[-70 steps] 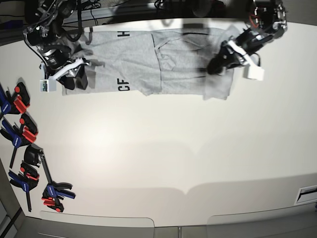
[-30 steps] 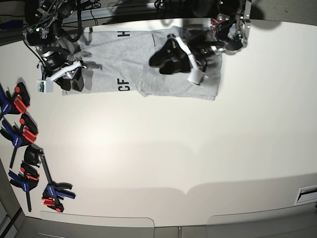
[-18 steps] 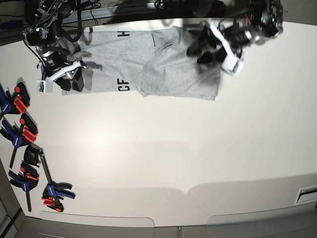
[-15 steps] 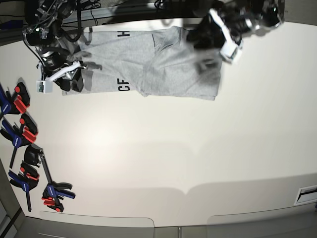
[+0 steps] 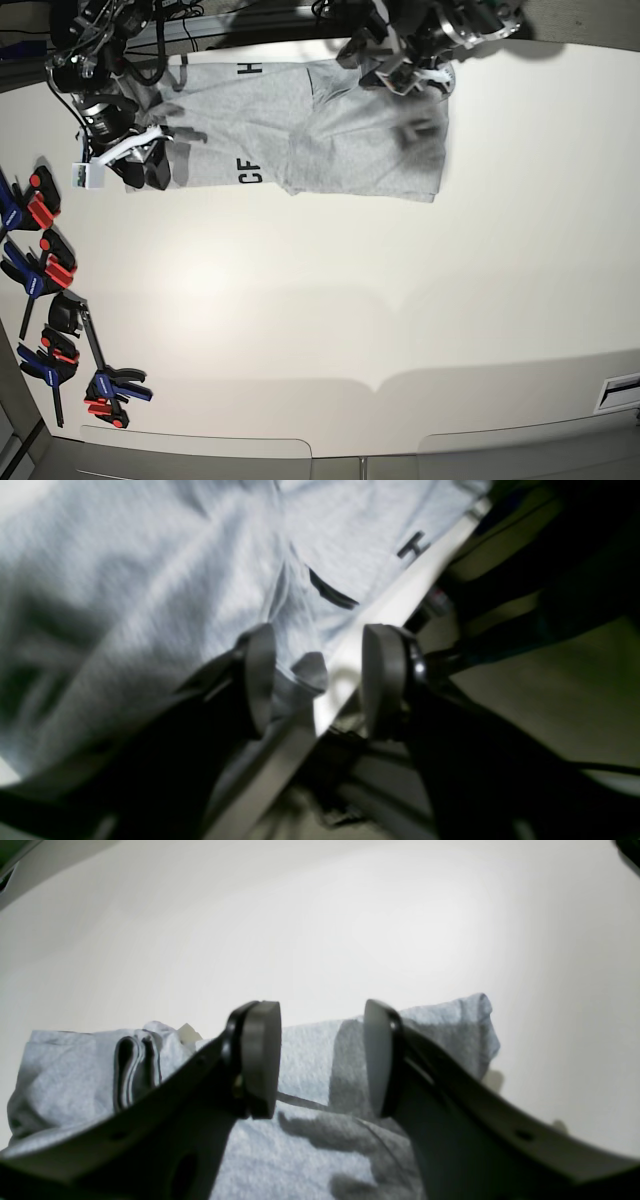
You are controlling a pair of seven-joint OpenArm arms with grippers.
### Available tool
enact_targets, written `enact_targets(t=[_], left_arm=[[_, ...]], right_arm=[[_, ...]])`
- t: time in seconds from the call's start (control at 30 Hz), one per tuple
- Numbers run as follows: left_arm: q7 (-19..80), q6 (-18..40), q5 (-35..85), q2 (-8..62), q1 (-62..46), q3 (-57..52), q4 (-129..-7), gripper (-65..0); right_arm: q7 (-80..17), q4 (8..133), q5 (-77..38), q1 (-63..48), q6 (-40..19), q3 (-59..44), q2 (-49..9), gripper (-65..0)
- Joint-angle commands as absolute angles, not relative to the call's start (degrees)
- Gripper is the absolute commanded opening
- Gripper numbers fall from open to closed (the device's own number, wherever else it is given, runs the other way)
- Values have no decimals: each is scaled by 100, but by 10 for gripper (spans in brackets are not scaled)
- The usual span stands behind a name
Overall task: Fold the T-shirt properly
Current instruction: 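Smooth the folded shirt with both grippers and release it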
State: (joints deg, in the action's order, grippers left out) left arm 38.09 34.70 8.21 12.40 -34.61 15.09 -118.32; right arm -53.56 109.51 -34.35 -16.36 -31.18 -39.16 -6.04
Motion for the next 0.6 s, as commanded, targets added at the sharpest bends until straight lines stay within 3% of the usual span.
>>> enact_targets(t=[0.0,0.57], left_arm=[[3721,3452,696,1258,-3485,1594,-11920,-349],[3833,3144,475,1253,-3059,1817,-11078,-343]], right_arm=[[-5207,11061,-3533,-1603,-3109,-3935,-666,-396],[-5210,11061,-3535,-1603,-3109,-3935,-668,-396]])
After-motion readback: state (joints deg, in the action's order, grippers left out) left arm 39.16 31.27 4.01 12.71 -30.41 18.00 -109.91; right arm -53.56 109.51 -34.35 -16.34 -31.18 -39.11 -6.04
